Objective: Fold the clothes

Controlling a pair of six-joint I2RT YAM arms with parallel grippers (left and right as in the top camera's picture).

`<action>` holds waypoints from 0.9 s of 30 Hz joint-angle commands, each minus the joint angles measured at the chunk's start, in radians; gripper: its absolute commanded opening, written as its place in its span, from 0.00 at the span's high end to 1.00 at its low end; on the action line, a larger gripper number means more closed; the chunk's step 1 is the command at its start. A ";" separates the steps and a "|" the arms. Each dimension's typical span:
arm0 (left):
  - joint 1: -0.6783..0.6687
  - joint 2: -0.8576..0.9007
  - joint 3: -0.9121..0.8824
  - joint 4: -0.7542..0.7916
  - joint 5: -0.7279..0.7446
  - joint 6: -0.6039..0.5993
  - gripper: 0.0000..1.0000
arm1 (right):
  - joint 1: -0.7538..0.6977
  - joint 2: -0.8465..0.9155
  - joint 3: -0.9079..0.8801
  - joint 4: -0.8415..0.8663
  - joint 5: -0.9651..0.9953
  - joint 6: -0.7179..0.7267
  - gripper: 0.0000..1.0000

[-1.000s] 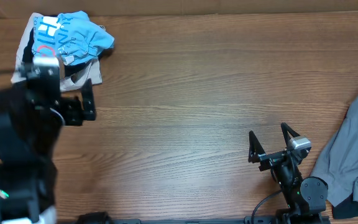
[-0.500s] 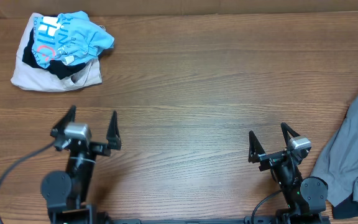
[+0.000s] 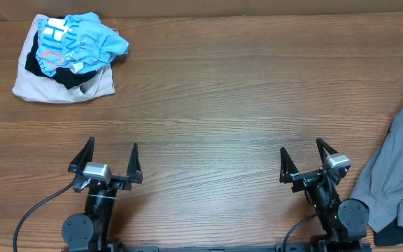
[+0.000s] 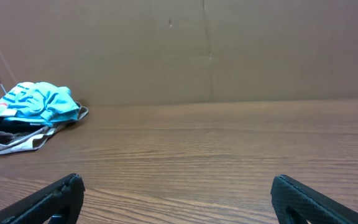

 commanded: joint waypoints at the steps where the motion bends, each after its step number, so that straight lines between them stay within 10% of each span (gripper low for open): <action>1: -0.002 -0.034 -0.021 -0.042 0.005 -0.025 0.00 | 0.002 -0.012 -0.010 0.006 -0.004 0.003 0.00; 27: -0.002 -0.034 -0.021 -0.201 0.001 -0.025 0.00 | 0.002 -0.012 -0.010 0.006 -0.004 0.003 0.00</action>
